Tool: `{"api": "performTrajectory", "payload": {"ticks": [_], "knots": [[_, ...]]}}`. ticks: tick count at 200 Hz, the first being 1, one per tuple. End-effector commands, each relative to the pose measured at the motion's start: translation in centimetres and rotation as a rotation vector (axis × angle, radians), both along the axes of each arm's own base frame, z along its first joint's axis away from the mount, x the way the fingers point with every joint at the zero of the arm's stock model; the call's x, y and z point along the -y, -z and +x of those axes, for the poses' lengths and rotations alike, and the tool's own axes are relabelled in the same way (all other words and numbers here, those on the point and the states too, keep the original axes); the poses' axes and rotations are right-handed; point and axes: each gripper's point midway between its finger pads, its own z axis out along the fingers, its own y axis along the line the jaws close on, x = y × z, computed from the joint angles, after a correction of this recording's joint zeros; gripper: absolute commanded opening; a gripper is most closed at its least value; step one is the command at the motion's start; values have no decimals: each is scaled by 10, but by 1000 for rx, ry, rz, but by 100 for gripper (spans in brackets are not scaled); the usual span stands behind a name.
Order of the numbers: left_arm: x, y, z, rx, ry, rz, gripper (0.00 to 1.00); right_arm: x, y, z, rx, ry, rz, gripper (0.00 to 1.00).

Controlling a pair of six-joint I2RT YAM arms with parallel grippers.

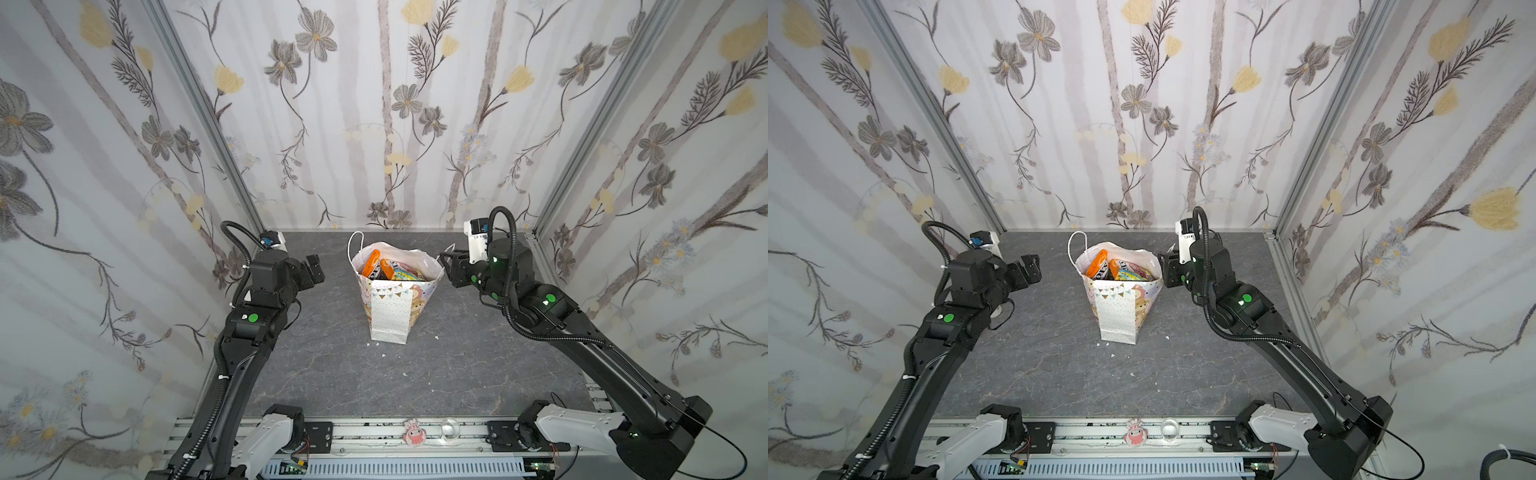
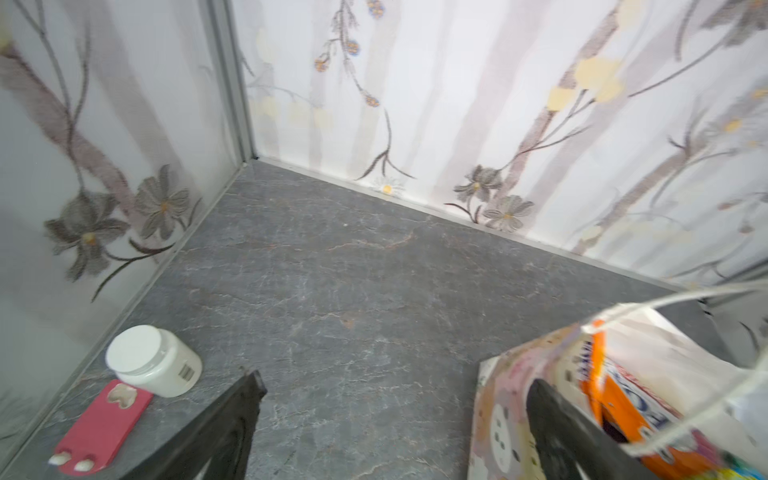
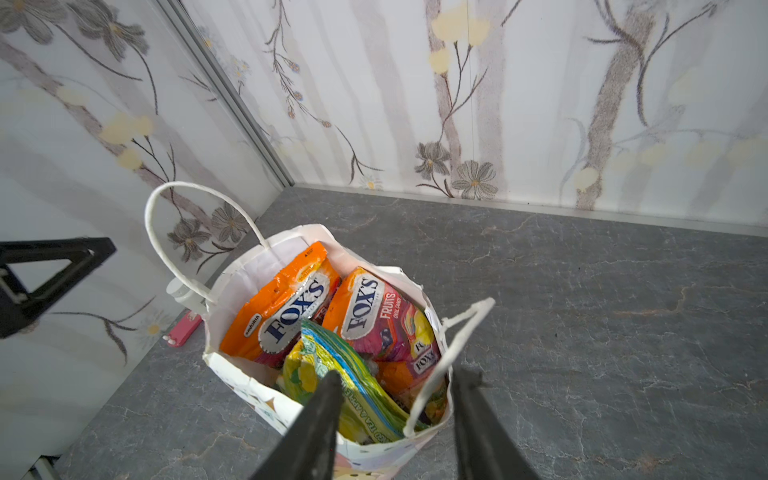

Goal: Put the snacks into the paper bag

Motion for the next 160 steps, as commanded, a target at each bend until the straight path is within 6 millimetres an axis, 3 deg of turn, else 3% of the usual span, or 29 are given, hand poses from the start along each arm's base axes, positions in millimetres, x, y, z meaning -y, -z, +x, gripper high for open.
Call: {"api": "performTrajectory", "payload": {"ticks": [1,31,61,86,116,133,138,160], "knots": [[-29,3,8,80,-161,22,100,12,0,-3,-6,35,-28,68],[-48,47,7,124,-259,17,100,48,13,-8,-20,188,-15,86],[-63,90,6,99,-308,54,100,94,25,-20,-9,347,-21,93],[-70,118,10,72,-305,47,100,115,40,-24,-26,403,-60,97],[-68,139,22,100,-227,103,100,146,82,-21,-45,504,-141,100],[-59,142,30,169,-165,121,100,179,111,-11,-2,625,-235,100],[-58,144,30,184,-162,121,100,190,129,-10,-12,654,-259,100],[-56,145,33,250,-138,163,100,223,161,-5,23,763,-277,100]]}}
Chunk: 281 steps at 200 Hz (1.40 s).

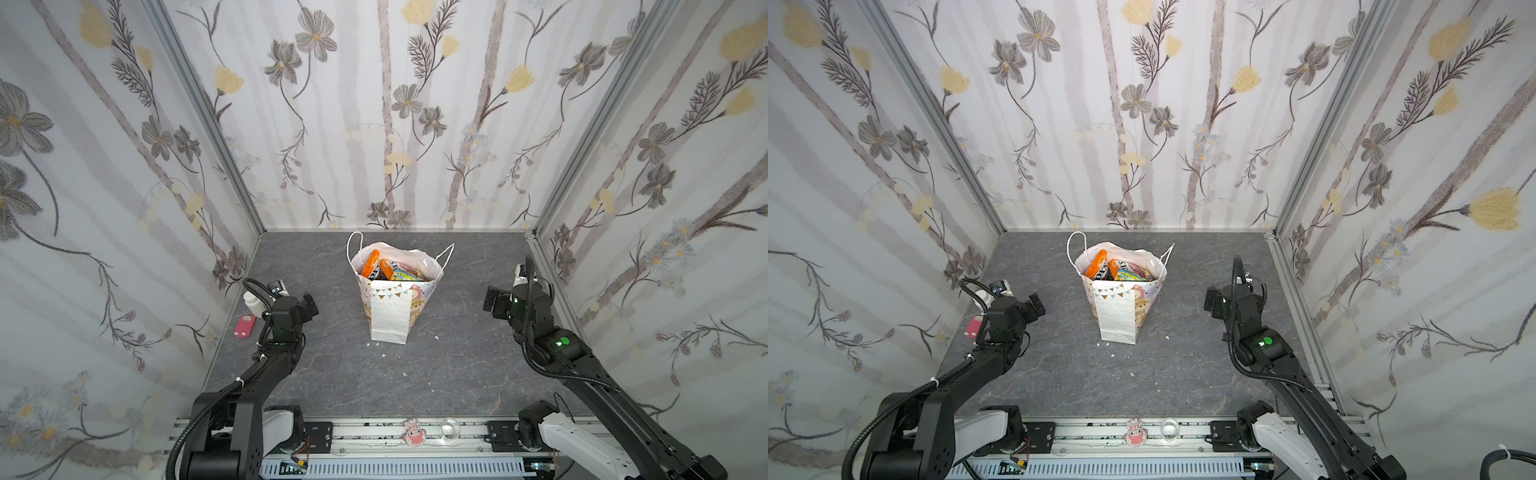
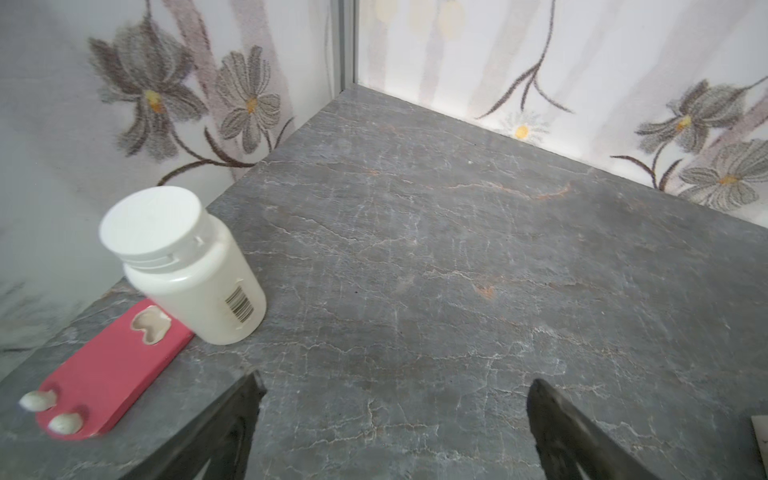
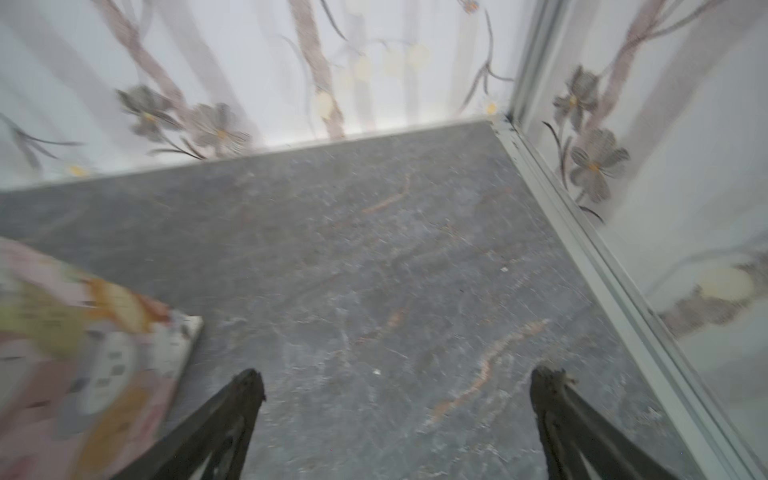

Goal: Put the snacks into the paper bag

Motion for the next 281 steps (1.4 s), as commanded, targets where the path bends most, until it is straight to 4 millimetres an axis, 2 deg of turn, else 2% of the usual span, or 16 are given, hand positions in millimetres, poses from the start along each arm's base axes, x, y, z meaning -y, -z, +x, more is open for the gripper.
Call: {"api": "performTrajectory", "payload": {"ticks": [1,26,47,72,82,86,95,114,121,129,141,156,173,281], "knots": [[6,-41,18,227,63,69,100,32,0,12,147,117,-58,100],[19,-29,26,234,144,62,100,53,17,13,276,171,-88,100],[25,-30,31,275,179,52,100,73,27,17,326,223,-95,100],[28,-23,31,312,204,75,100,65,39,32,380,125,-30,100],[30,-14,33,300,215,77,100,59,41,33,436,82,-33,99],[30,-13,32,299,217,80,100,55,45,34,437,53,-51,99],[31,-13,33,295,222,75,100,52,41,38,476,29,-86,100],[31,-14,31,302,221,79,100,44,55,45,438,-14,-110,100],[31,-13,31,302,221,78,100,40,66,47,424,-42,-112,100],[31,-13,32,300,219,77,100,34,56,49,487,-66,-131,100],[31,-13,32,298,218,77,100,35,67,50,408,-66,-117,100],[31,-13,32,301,218,78,100,36,62,55,445,-65,-115,100],[30,-14,32,301,217,78,100,37,70,59,388,-65,-108,100],[31,-14,32,303,219,78,100,38,69,62,399,-73,-95,100]]}}
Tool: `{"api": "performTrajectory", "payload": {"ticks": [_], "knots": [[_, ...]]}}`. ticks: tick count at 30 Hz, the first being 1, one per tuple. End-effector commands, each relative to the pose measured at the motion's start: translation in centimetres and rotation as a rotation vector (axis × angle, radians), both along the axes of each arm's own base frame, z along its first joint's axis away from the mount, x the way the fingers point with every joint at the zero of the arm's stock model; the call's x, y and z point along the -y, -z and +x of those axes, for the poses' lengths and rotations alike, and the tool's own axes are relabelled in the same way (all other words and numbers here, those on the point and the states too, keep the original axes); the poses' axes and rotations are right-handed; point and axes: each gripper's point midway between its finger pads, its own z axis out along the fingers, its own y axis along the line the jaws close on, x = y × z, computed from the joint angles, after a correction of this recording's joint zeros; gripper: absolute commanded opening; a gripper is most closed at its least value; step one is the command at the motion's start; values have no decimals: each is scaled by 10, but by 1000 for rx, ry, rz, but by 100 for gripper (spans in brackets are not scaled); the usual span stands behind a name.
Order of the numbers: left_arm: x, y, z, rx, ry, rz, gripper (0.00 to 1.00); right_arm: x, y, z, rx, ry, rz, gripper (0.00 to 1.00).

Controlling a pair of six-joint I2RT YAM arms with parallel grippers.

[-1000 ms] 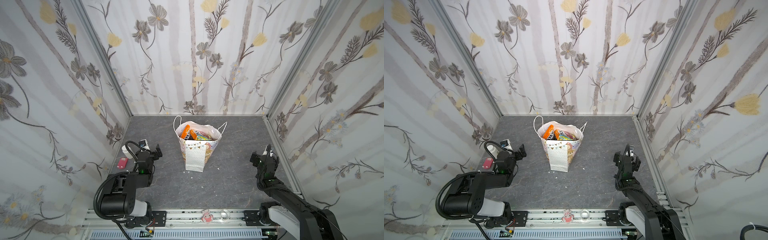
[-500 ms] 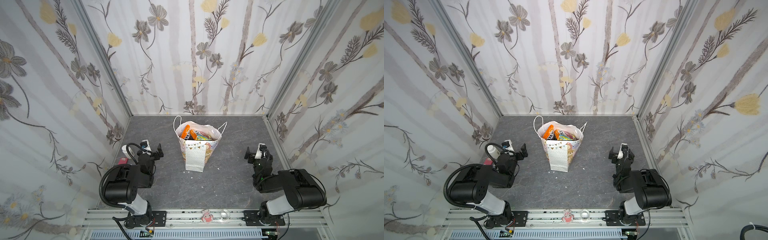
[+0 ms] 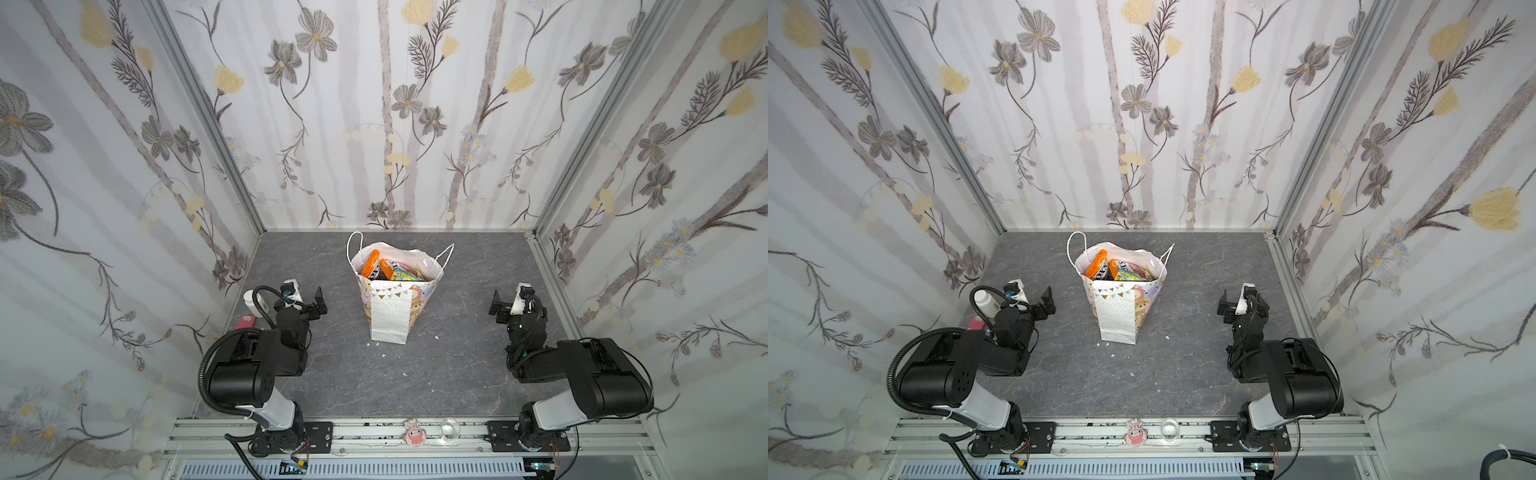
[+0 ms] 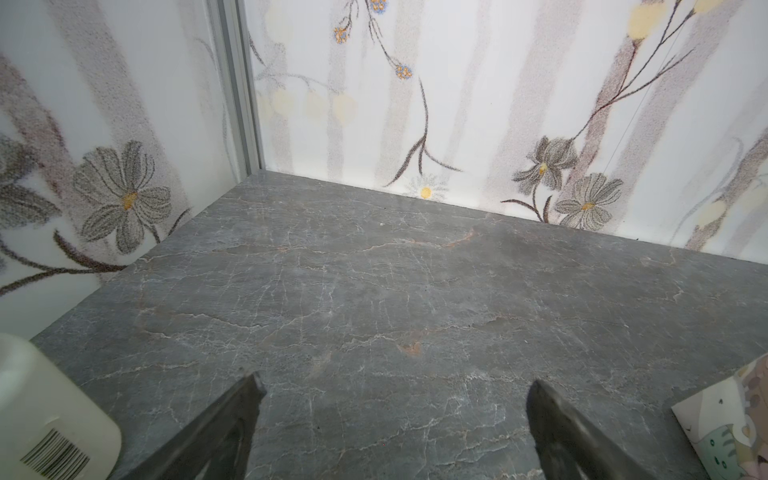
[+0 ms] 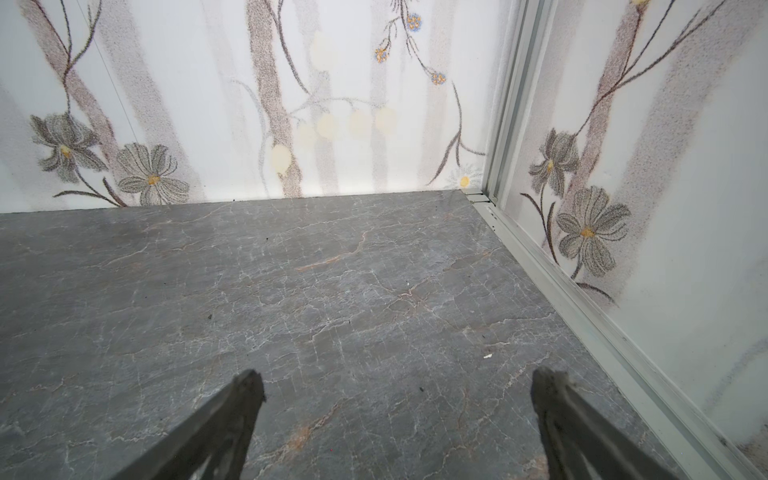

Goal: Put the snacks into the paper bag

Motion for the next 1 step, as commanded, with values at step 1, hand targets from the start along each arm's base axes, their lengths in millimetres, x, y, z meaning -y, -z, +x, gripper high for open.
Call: {"api": "performTrajectory", "payload": {"ticks": [1], "knots": [[1,-12,2,48,6,8,100,-1,-7,3,26,-8,-4,100]]}}
